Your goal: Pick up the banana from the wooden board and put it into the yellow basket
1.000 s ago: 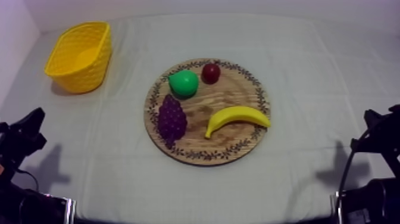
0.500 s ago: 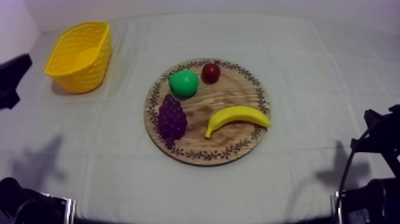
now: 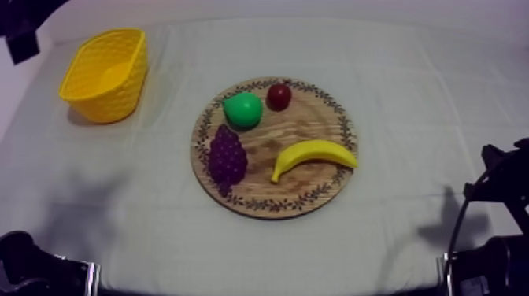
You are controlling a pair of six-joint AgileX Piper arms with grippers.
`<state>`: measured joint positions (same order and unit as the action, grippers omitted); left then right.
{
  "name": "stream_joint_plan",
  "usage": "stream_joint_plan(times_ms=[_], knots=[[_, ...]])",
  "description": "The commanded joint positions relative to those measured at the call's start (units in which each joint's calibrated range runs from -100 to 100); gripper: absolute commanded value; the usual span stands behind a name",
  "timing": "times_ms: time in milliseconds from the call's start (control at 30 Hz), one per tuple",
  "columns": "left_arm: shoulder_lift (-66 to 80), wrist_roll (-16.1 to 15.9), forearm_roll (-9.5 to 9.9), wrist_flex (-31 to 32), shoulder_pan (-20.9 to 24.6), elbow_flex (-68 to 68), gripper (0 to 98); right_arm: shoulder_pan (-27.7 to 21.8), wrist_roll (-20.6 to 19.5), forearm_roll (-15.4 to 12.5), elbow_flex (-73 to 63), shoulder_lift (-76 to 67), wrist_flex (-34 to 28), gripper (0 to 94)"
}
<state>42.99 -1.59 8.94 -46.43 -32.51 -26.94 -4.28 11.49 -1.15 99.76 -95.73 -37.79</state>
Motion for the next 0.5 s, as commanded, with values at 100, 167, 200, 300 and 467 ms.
stream_joint_plan(times_ms=[100, 167, 200, 300, 467], knots=[[-10.3, -1.8, 0.04, -3.4, -6.2, 10.4, 0.5, 0.0, 0.0, 0.0, 0.0, 0.0, 0.0, 0.3], [-12.6, -2.4, 0.1, -3.6, -7.9, 11.2, 0.7, 0.0, 0.0, 0.0, 0.0, 0.0, 0.0, 0.3], [-13.6, -2.4, 0.23, -3.7, -8.7, 11.4, 0.8, 0.0, 0.0, 0.0, 0.0, 0.0, 0.0, 0.3], [-16.6, -2.1, 0.65, -3.7, -10.7, 10.3, 0.9, 0.0, 0.0, 0.0, 0.0, 0.0, 0.0, 0.3], [-21.0, -1.0, 1.82, -0.3, -13.1, 3.2, 1.4, 0.0, 0.0, 0.0, 0.0, 0.0, 0.0, 0.3]])
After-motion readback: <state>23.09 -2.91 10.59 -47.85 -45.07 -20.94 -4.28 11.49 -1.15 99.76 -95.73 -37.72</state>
